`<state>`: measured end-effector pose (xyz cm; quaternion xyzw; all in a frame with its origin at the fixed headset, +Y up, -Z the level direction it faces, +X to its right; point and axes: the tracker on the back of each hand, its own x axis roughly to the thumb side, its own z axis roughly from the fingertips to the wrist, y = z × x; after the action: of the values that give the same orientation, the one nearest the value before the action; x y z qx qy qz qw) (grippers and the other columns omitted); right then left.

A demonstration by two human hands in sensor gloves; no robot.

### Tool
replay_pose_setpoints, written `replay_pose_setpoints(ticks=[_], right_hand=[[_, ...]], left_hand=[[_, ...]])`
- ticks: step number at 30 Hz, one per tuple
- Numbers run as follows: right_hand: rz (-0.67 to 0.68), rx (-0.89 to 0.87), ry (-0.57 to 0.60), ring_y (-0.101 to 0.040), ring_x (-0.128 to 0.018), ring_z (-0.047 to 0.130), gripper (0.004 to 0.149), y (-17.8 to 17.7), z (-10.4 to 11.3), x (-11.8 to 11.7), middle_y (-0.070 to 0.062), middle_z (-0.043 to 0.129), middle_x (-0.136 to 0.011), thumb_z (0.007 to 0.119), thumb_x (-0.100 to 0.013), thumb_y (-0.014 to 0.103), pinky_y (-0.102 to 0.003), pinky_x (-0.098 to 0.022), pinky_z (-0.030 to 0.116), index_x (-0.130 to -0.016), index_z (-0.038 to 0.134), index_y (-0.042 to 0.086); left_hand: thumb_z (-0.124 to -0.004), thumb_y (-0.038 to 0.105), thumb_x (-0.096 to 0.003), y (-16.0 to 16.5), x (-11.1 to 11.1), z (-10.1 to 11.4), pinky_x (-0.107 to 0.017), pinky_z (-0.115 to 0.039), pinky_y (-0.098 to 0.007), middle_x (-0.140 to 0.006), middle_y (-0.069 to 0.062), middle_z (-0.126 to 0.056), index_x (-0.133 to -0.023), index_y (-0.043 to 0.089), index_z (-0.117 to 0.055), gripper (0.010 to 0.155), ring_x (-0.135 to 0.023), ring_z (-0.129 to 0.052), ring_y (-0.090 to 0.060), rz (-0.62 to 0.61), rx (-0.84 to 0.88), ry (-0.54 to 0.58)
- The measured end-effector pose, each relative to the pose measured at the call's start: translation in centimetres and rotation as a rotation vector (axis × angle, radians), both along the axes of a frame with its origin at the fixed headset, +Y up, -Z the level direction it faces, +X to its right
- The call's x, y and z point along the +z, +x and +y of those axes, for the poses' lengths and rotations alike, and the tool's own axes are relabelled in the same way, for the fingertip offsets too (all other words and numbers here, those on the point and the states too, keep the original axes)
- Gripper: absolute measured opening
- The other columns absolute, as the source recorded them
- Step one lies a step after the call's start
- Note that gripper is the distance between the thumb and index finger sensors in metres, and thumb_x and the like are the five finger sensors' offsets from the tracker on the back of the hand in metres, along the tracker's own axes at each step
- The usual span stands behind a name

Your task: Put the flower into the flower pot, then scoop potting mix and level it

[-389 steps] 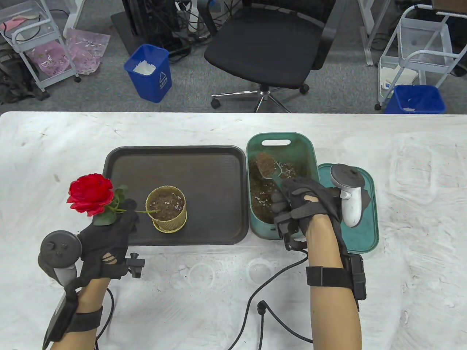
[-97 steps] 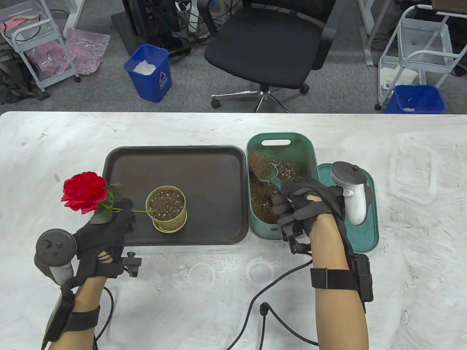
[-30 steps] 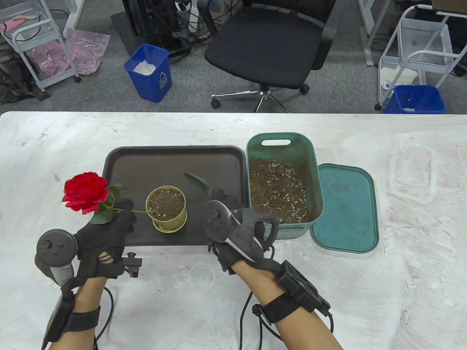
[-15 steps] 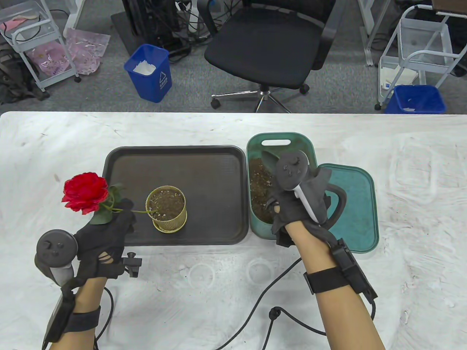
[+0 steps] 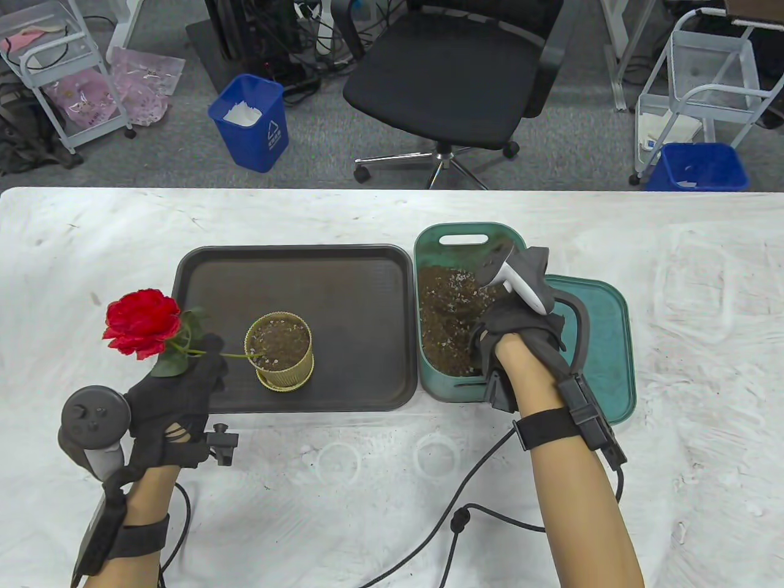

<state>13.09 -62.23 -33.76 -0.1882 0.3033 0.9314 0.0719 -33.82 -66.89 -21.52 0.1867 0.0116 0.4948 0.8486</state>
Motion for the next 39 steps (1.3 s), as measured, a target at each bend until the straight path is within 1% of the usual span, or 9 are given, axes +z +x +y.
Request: replay_pose_setpoints(ticks=[2, 4, 10, 13, 16, 20, 23, 32, 39], right_hand=[[-0.011, -0.084, -0.037, -0.022, -0.011, 0.103, 0.049, 0.2, -0.6, -0.3, -0.013, 0.103, -0.047, 0.08, -0.042, 0.034, -0.035, -0.002, 0.09, -0.083, 0.083, 0.005], [-0.035, -0.107, -0.024, -0.021, -0.01, 0.103, 0.049, 0.6, -0.8, -0.5, -0.012, 0.103, -0.045, 0.079, -0.042, 0.034, -0.035, -0.001, 0.09, -0.082, 0.084, 0.005], [-0.111, -0.346, -0.071, -0.019, -0.01, 0.104, 0.051, 2.0, -2.0, -0.4, -0.012, 0.103, -0.046, 0.077, -0.043, 0.034, -0.033, 0.0, 0.091, -0.082, 0.082, 0.002], [-0.138, -0.411, -0.069, -0.018, -0.011, 0.104, 0.052, 2.3, -2.4, -0.3, -0.012, 0.102, -0.047, 0.077, -0.043, 0.035, -0.032, 0.0, 0.091, -0.082, 0.08, 0.0], [-0.192, -0.545, -0.046, -0.019, -0.011, 0.104, 0.052, 2.4, -2.7, -0.1, -0.012, 0.102, -0.048, 0.077, -0.043, 0.034, -0.032, -0.001, 0.092, -0.082, 0.079, 0.0], [-0.204, -0.598, -0.031, -0.02, -0.013, 0.105, 0.053, 2.1, -3.1, 0.0, -0.013, 0.101, -0.05, 0.076, -0.043, 0.034, -0.032, -0.002, 0.092, -0.084, 0.077, -0.001], [-0.233, -0.642, 0.01, -0.02, -0.015, 0.106, 0.054, 2.3, -3.3, 0.5, -0.013, 0.101, -0.052, 0.076, -0.042, 0.033, -0.032, -0.003, 0.092, -0.085, 0.075, -0.001], [-0.408, -0.918, 0.129, -0.022, -0.016, 0.107, 0.053, 4.6, -3.2, 2.8, -0.013, 0.1, -0.054, 0.074, -0.042, 0.032, -0.032, -0.003, 0.094, -0.085, 0.074, 0.0], [-0.464, -1.028, 0.228, -0.024, -0.02, 0.107, 0.052, 5.4, -3.4, 4.4, -0.013, 0.1, -0.056, 0.074, -0.042, 0.032, -0.034, -0.006, 0.094, -0.086, 0.074, 0.002]], left_hand=[[-0.089, 0.045, -0.0388, 0.0, 0.0, 0.0, -0.031, -0.094, -0.036, -0.057, 0.004, -0.108, -0.076, 0.024, -0.096, 0.043, -0.03, -0.112, -0.017, 0.0, 0.0, 0.0], [-0.089, 0.045, -0.0388, 0.0, 0.0, 0.0, -0.031, -0.094, -0.036, -0.058, 0.004, -0.108, -0.076, 0.025, -0.096, 0.043, -0.03, -0.112, -0.018, -0.001, 0.002, 0.0], [-0.089, 0.045, -0.0389, 0.0, 0.0, 0.0, -0.031, -0.094, -0.036, -0.057, 0.004, -0.108, -0.076, 0.024, -0.097, 0.043, -0.03, -0.112, -0.018, -0.001, 0.001, 0.0], [-0.089, 0.045, -0.0388, 0.0, -0.1, 0.0, -0.031, -0.094, -0.036, -0.057, 0.004, -0.108, -0.076, 0.024, -0.096, 0.043, -0.03, -0.112, -0.018, -0.004, -0.002, 0.002], [-0.09, 0.045, -0.0388, 0.1, -0.1, 0.0, -0.031, -0.094, -0.036, -0.058, 0.004, -0.108, -0.076, 0.024, -0.096, 0.043, -0.03, -0.112, -0.018, -0.005, -0.002, 0.002], [-0.09, 0.045, -0.0387, 0.1, -0.1, 0.0, -0.031, -0.094, -0.036, -0.058, 0.004, -0.108, -0.076, 0.025, -0.096, 0.043, -0.03, -0.112, -0.017, -0.008, -0.004, 0.003], [-0.09, 0.045, -0.0387, 0.1, -0.1, 0.0, -0.031, -0.094, -0.036, -0.058, 0.004, -0.107, -0.076, 0.024, -0.096, 0.043, -0.03, -0.112, -0.017, -0.007, -0.004, 0.003], [-0.09, 0.045, -0.0387, 0.1, -0.1, 0.0, -0.031, -0.094, -0.036, -0.058, 0.004, -0.108, -0.076, 0.024, -0.097, 0.043, -0.03, -0.112, -0.017, -0.007, 0.0, 0.001], [-0.09, 0.045, -0.0388, 0.0, -0.1, 0.0, -0.031, -0.094, -0.036, -0.058, 0.004, -0.108, -0.076, 0.024, -0.096, 0.043, -0.03, -0.112, -0.017, -0.003, 0.007, -0.002]])
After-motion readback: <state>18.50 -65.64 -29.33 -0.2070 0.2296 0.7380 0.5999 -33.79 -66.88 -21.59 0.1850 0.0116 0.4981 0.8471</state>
